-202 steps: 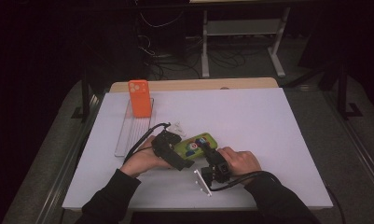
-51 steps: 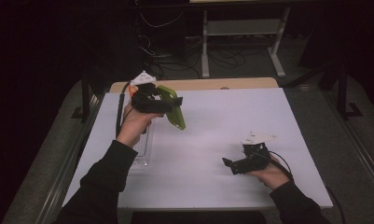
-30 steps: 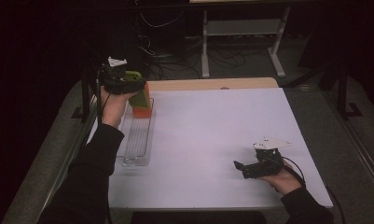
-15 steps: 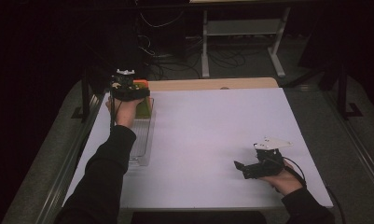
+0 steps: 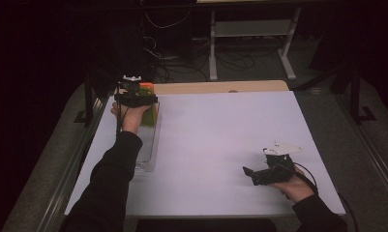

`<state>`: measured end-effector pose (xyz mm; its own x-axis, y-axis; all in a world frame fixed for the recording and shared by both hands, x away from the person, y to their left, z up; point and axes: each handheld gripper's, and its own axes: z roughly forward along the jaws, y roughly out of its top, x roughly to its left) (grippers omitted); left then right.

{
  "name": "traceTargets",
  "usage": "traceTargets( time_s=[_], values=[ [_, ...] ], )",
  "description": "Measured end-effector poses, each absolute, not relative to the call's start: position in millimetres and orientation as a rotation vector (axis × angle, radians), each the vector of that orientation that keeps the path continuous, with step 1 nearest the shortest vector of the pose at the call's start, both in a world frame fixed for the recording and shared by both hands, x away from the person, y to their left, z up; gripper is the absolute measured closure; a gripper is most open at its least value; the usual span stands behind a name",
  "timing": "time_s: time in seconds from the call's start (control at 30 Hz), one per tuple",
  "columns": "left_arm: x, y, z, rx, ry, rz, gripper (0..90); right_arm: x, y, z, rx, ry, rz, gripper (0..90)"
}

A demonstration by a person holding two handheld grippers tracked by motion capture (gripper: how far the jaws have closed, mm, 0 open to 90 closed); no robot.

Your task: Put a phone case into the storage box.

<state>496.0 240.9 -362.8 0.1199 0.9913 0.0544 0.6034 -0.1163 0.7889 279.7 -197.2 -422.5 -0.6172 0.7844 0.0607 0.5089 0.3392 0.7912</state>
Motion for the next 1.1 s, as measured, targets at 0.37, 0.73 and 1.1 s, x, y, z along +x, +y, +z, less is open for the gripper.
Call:
traceTargets(
  time_s=[0.37, 0.73, 1.1],
  values=[
    [488, 252, -346, 1.8, 1.439, 0.752, 0.0, 280, -198, -423, 1.146, 2.274, 1.165, 0.0],
    [448, 257, -339, 1.954, 1.168, 0.508, 0.0, 280, -198, -421, 1.128, 2.276, 1.175, 0.0],
    [393, 256, -337, 2.014, 0.947, 0.367, 0.0, 280, -199, -420, 1.107, 2.277, 1.195, 0.0]
  ],
)
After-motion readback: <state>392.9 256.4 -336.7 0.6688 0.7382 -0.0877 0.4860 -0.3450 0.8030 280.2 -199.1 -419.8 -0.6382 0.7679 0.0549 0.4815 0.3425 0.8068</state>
